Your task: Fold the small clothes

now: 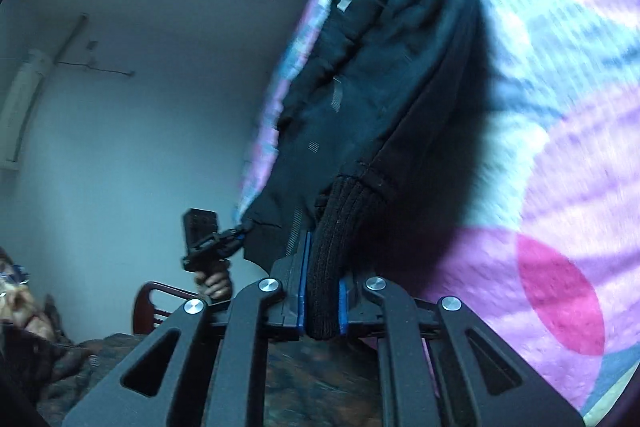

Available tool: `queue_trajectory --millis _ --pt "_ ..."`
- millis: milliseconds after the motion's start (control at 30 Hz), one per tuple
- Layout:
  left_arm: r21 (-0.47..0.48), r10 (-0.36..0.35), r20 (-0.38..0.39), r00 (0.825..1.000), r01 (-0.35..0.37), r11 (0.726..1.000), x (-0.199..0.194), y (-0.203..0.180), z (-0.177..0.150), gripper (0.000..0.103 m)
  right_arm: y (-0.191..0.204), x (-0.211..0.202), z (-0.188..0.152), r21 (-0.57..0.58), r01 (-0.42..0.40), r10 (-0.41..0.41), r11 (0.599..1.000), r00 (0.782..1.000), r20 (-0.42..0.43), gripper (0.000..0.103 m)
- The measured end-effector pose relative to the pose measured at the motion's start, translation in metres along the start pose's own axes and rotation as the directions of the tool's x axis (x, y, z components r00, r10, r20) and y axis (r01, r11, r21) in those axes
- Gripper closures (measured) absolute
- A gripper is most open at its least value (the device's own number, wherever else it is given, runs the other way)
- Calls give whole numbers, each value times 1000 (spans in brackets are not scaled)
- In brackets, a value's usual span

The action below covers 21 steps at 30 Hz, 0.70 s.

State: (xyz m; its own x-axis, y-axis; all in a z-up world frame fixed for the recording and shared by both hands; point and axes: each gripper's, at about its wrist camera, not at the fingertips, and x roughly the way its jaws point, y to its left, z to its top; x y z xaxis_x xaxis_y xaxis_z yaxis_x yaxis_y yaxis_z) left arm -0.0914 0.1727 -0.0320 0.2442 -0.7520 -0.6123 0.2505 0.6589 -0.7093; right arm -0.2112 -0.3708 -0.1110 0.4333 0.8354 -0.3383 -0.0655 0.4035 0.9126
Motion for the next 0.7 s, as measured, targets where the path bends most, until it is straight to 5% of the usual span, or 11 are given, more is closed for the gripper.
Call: queue_trajectory --millis 233,333,600,700 --pt "-10 -148 176 973 152 988 -13 -9 97 88 17 -3 90 -7 -205 204 979 972 119 92" --pt "5 -138 194 971 139 990 14 -4 145 88 5 22 150 25 -239 234 971 962 141 92" --pt "-96 -10 101 995 20 995 116 61 231 85 -82 88 247 252 -161 118 954 977 176 91" --pt "-163 -44 71 997 55 985 136 87 238 82 -109 100 255 319 -151 94 935 978 188 91"
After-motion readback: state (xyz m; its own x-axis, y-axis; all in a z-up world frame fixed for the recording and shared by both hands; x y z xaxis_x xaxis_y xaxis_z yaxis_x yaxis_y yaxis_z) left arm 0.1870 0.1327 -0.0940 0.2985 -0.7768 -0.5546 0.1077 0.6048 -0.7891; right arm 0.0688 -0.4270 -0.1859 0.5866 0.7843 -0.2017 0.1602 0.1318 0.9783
